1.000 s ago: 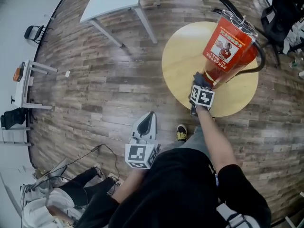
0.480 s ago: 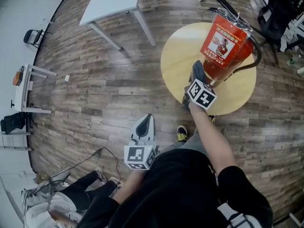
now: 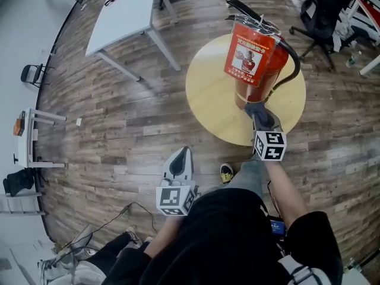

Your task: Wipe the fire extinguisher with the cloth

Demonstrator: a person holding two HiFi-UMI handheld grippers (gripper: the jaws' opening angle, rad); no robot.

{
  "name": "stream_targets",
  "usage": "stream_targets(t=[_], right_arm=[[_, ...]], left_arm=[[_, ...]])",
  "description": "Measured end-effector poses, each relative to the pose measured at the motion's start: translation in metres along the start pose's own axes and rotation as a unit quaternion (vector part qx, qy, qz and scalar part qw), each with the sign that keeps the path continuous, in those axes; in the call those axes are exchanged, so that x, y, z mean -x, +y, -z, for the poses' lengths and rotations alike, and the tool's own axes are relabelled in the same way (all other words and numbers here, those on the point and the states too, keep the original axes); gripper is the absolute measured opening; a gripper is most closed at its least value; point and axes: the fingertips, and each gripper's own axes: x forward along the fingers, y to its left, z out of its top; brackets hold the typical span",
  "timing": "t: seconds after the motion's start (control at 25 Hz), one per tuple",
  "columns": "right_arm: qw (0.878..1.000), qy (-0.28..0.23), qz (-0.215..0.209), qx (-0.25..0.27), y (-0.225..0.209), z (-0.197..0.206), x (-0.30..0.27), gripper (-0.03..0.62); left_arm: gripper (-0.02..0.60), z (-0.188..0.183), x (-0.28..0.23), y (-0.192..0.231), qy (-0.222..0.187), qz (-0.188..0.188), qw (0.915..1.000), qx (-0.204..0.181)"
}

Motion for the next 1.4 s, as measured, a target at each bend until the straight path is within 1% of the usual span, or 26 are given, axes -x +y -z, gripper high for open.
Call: stream_targets(t=[0.12, 0.24, 0.32, 0.4, 0.48, 0.52, 0.6, 0.68, 0.72, 0.8, 0.88, 0.96, 1.04, 1.12, 1.2, 1.28, 1.4], right_arm=[[0.995, -0.05, 0.007, 0.086, -0.004, -0.033, 0.015, 0.086], [0.982, -0.112, -0.002, 0.155, 0.007, -0.081, 0.034, 0.086], [0.971, -0.152, -0.005, 0.182, 0.013, -0.114, 0.05, 0.086], [0.962, -0.2, -0.005, 0.187, 0.014, -0.15, 0.068, 0.086], [0.953, -0.246, -0.007, 0.179, 0.014, -0.186, 0.084, 0.086], [0.95, -0.26, -0.016, 0.173, 0.015, -0.201, 0.09, 0.086], [0.949, -0.27, -0.048, 0.156, 0.028, -0.222, 0.099, 0.086], [0.947, -0.268, -0.074, 0.16, 0.053, -0.238, 0.103, 0.086], [0.946, -0.262, -0.077, 0.173, 0.065, -0.245, 0.1, 0.086], [0.947, -0.253, -0.068, 0.188, 0.082, -0.252, 0.089, 0.086], [0.951, -0.254, -0.061, 0.167, 0.089, -0.248, 0.082, 0.086], [0.96, -0.233, -0.066, 0.141, 0.091, -0.229, 0.072, 0.086], [0.969, -0.194, -0.072, 0.137, 0.089, -0.201, 0.056, 0.086], [0.975, -0.144, -0.067, 0.157, 0.085, -0.164, 0.036, 0.086], [0.981, -0.093, -0.059, 0.162, 0.077, -0.123, 0.017, 0.086], [0.987, -0.051, -0.052, 0.145, 0.07, -0.086, 0.0, 0.086], [0.993, -0.022, -0.044, 0.106, 0.07, -0.058, -0.019, 0.086]], left_arm=[[0.016, 0.002, -0.005, -0.002, 0.004, 0.005, 1.0, -0.002], [0.017, 0.002, -0.011, -0.006, 0.006, 0.012, 0.9999, -0.005], [0.016, 0.0, -0.015, -0.012, 0.004, 0.02, 0.9998, -0.006], [0.017, -0.003, -0.019, -0.017, 0.0, 0.027, 0.9996, -0.007], [0.015, -0.003, -0.021, -0.019, -0.002, 0.031, 0.9995, -0.007], [0.016, -0.003, -0.021, -0.018, -0.002, 0.031, 0.9995, -0.007], [0.015, -0.001, -0.017, -0.013, 0.0, 0.029, 0.9996, -0.003], [0.015, -0.003, -0.015, -0.008, 0.001, 0.026, 0.9997, 0.0], [0.015, -0.005, -0.015, -0.007, 0.0, 0.026, 0.9997, 0.0], [0.016, -0.007, -0.016, -0.007, -0.004, 0.022, 0.9998, 0.001], [0.016, -0.007, -0.011, -0.008, -0.009, 0.016, 0.9998, 0.002], [0.017, -0.007, -0.005, -0.005, -0.013, 0.012, 0.9998, 0.003], [0.015, -0.006, -0.001, 0.002, -0.013, 0.006, 0.9999, 0.004], [0.015, -0.004, 0.001, 0.008, -0.01, -0.001, 0.9999, 0.006], [0.015, 0.0, 0.003, 0.011, -0.006, -0.009, 0.9999, 0.009], [0.015, 0.003, 0.006, 0.013, -0.005, -0.015, 0.9998, 0.01], [0.015, 0.005, 0.011, 0.016, -0.005, -0.023, 0.9997, 0.009]])
